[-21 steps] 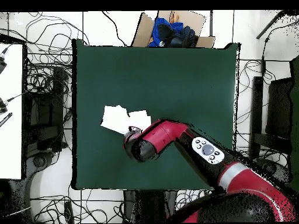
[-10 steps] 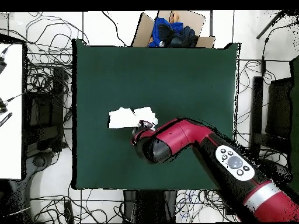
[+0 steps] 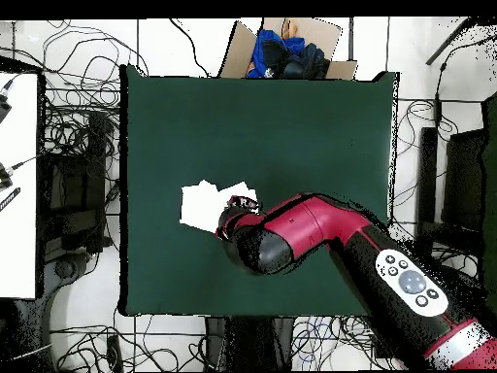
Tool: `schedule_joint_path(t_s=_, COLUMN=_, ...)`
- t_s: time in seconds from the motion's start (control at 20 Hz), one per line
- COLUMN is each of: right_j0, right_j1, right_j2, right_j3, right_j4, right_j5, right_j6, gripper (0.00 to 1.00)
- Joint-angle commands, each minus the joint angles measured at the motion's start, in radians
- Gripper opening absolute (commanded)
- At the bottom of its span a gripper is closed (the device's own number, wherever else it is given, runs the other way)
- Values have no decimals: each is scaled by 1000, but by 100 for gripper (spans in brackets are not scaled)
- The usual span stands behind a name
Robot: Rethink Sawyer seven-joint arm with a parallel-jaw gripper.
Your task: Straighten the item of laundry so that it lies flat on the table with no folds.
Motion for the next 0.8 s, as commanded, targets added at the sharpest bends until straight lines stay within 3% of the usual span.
schedule_joint_path(t_s=0.05, right_j0=-32, right_j1=-70, right_j2=154, right_j3=83, right_j4=87, right_j5=145, right_j6=-182, gripper=0)
schedule_joint_path(t_s=0.2, right_j0=-53, right_j1=-86, right_j2=188, right_j3=96, right_j4=108, right_j5=158, right_j6=-181, gripper=0)
schedule_joint_path(t_s=0.35, right_j0=-41, right_j1=-70, right_j2=169, right_j3=82, right_j4=71, right_j5=150, right_j6=-168, gripper=0)
schedule_joint_path(t_s=0.6, right_j0=55, right_j1=-27, right_j2=29, right_j3=-17, right_j4=-65, right_j5=129, right_j6=-99, gripper=0)
schedule_joint_path(t_s=0.8, right_j0=87, right_j1=-25, right_j2=-12, right_j3=-78, right_j4=-71, right_j5=170, right_j6=-79, gripper=0)
